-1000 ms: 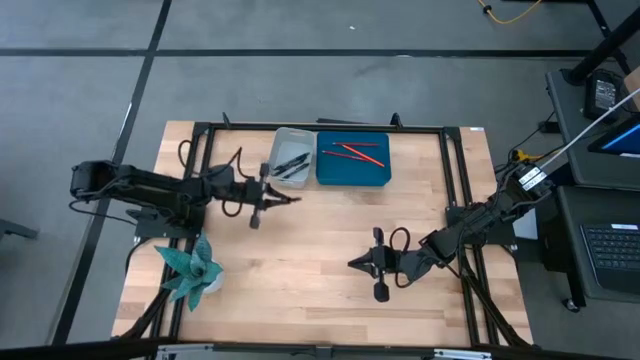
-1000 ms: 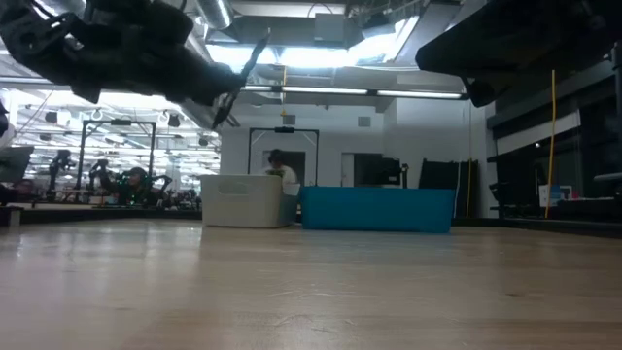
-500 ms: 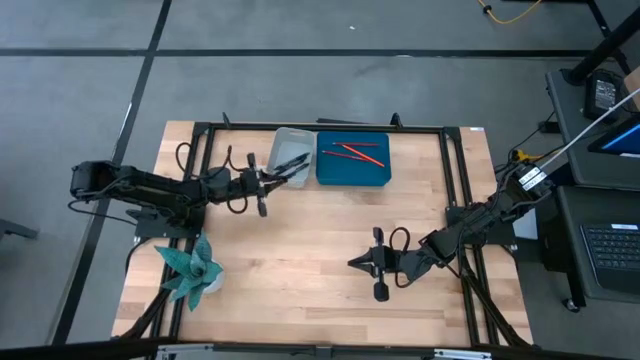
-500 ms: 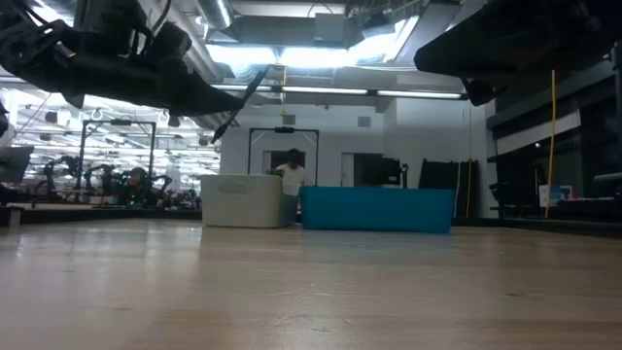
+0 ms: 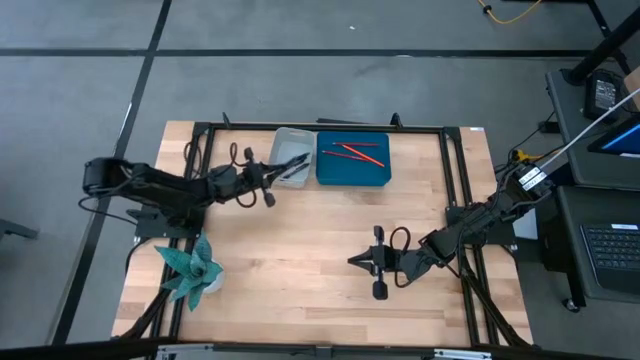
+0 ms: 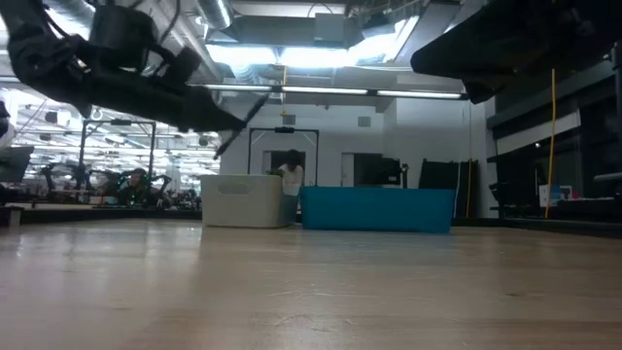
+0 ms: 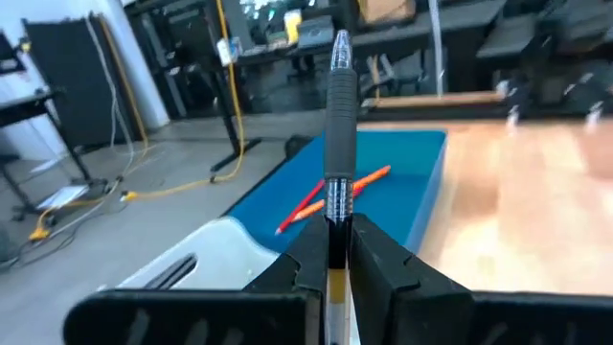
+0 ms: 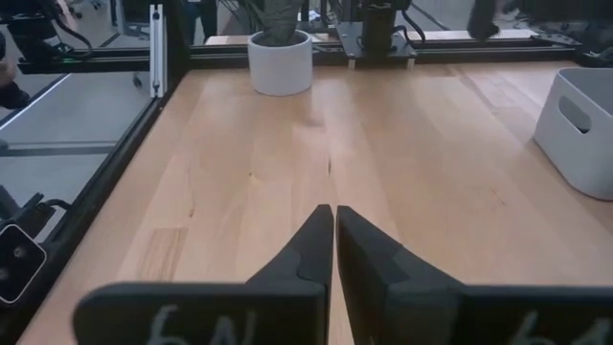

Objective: Sort pens & pencils
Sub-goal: Put the black pen into the gray bin

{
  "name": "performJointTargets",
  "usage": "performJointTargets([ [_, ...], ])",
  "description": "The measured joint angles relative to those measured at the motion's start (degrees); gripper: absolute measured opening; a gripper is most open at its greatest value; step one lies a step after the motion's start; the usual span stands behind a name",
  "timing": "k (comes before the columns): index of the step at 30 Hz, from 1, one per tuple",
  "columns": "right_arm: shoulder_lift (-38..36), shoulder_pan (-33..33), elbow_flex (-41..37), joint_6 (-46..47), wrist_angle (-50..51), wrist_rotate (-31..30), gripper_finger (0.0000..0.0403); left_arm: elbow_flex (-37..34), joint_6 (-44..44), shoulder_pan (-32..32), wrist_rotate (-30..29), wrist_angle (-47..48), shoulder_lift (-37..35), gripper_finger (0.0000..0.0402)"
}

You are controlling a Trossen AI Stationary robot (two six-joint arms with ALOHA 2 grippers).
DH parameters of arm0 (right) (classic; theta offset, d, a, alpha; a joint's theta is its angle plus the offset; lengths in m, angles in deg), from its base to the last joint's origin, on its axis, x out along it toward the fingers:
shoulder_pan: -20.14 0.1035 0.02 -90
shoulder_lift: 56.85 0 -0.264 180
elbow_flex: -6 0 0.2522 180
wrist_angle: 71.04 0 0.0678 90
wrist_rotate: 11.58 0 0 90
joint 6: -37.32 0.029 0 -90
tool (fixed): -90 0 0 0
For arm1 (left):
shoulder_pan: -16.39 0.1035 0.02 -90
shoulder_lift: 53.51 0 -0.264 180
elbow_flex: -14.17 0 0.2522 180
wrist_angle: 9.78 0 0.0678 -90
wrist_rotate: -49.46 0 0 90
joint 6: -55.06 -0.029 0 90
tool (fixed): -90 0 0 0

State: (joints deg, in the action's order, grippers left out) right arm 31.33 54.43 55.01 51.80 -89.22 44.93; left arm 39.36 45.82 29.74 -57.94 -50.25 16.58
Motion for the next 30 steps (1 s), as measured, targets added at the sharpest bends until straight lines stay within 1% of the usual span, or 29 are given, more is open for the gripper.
performJointTargets([
  [2,0.0,0.0,0.0,0.0,0.0,0.0,0.002,0.8,0.1,1.4,0.4,0.2,2.1,0.0018],
  [6,0.0,0.0,0.0,-1.2,0.0,0.0,0.002,4.1,0.0,4.2,3.7,0.2,6.3,0.0018],
  [12,0.0,0.0,0.0,-1.1,0.0,0.0,0.002,8.9,-0.1,9.0,7.7,0.2,10.3,0.0018],
  [16,0.0,0.0,0.0,-1.1,0.0,0.0,0.002,10.7,1.8,11.5,9.3,4.2,12.0,0.0018],
  [20,0.0,0.0,0.0,-1.1,0.0,0.0,0.002,13.4,4.8,13.7,13.5,10.4,13.0,0.0018],
  [23,0.0,0.0,0.0,-1.0,0.0,0.0,0.002,16.1,5.2,14.6,13.9,17.5,13.0,0.0018],
  [26,0.0,0.0,0.0,-1.0,0.0,0.0,0.002,20.4,6.5,15.4,14.0,27.7,13.0,0.0018],
  [29,0.0,0.0,0.0,-1.0,0.0,0.0,0.002,25.5,7.2,16.5,14.0,41.4,13.1,0.0018],
  [30,0.0,0.0,0.0,-1.0,0.0,0.0,0.002,27.2,7.2,16.7,13.9,44.6,13.4,0.0018],
])
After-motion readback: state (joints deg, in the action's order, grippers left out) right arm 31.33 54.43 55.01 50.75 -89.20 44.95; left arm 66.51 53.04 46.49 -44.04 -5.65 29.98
